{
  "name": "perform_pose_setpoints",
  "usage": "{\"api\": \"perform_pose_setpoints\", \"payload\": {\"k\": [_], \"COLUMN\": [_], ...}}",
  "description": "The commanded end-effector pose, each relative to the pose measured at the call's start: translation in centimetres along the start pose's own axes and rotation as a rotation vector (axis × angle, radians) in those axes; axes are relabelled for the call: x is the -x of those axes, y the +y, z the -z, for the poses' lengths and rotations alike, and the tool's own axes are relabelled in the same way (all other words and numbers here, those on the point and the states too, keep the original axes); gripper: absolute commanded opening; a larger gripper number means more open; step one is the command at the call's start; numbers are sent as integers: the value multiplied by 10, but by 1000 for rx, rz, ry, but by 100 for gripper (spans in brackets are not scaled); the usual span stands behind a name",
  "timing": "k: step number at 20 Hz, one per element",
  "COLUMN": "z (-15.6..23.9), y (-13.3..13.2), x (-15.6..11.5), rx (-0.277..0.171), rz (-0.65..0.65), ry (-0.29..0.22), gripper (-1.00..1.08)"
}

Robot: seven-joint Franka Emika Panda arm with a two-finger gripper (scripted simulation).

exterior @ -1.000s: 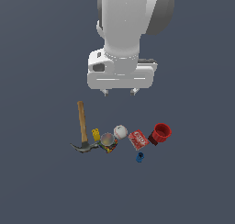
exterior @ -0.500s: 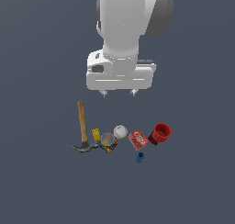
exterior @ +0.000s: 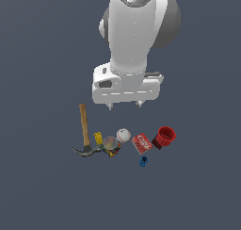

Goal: Pick up a designated object from a clutter of objects.

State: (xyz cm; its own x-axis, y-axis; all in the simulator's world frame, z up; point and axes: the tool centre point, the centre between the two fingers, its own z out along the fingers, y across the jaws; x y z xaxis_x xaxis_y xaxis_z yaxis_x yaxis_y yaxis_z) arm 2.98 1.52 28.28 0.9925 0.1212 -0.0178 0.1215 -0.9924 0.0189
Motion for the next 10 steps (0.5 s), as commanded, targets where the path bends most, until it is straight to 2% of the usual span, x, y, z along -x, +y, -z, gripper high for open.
{"api": "perform_pose_setpoints", "payload": {"k": [1,10], "z": [-10,-65], "y": [-4,-26], "x": [-11,-63], "rx": [1,2], "rz": [28,175], "ry": [0,6], "gripper": [100,100]}}
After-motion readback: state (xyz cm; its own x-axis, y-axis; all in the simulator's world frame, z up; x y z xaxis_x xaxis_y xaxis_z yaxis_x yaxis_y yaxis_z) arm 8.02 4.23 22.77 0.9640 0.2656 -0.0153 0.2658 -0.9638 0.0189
